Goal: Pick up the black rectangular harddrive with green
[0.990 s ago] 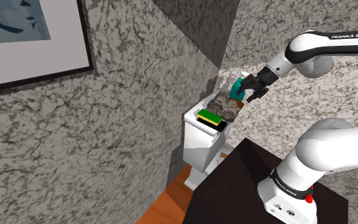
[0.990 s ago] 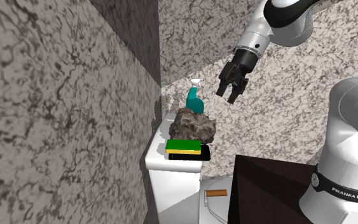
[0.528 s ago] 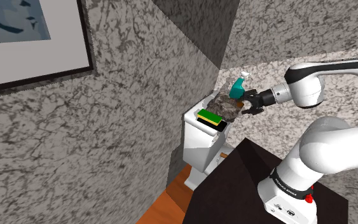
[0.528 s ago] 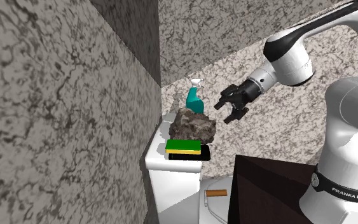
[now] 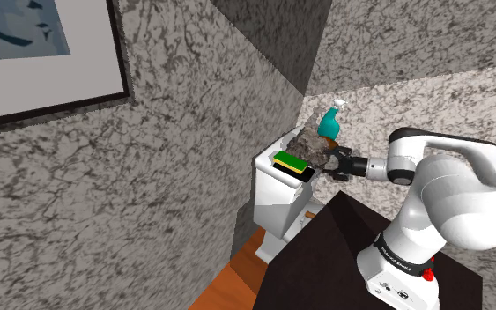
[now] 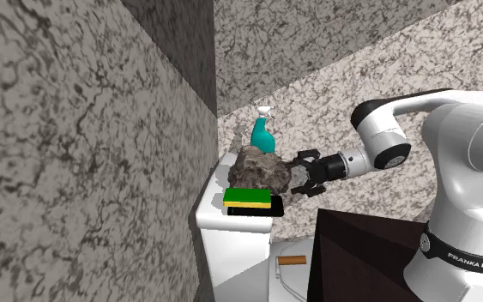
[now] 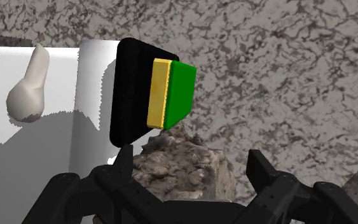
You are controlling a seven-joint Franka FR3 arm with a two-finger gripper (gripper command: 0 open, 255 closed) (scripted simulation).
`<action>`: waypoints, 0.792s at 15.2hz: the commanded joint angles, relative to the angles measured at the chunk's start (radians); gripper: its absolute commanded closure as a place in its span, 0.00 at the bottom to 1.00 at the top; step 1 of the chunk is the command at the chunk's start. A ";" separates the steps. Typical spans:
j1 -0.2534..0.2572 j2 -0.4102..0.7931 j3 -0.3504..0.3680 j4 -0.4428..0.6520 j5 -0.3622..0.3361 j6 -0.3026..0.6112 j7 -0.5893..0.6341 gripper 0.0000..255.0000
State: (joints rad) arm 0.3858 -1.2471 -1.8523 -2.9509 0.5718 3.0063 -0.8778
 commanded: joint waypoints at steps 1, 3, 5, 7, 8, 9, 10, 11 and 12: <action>0.029 -0.177 -0.174 0.056 -0.002 0.057 -0.107 0.00; 0.036 -0.185 -0.193 0.065 -0.011 0.057 -0.117 0.00; 0.048 -0.198 -0.225 0.084 -0.021 0.054 -0.137 0.00; 0.060 -0.211 -0.255 0.103 -0.031 0.051 -0.156 0.00; 0.066 -0.217 -0.270 0.113 -0.035 0.049 -0.166 0.00; 0.076 -0.228 -0.292 0.128 -0.043 0.045 -0.180 0.00; 0.075 -0.228 -0.292 0.128 -0.043 0.045 -0.180 0.00; 0.075 -0.228 -0.292 0.128 -0.043 0.045 -0.180 0.00; 0.074 -0.227 -0.295 0.127 -0.044 0.044 -0.182 1.00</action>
State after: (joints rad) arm 0.4583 -1.4732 -2.1445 -2.8260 0.5290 3.0515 -1.0581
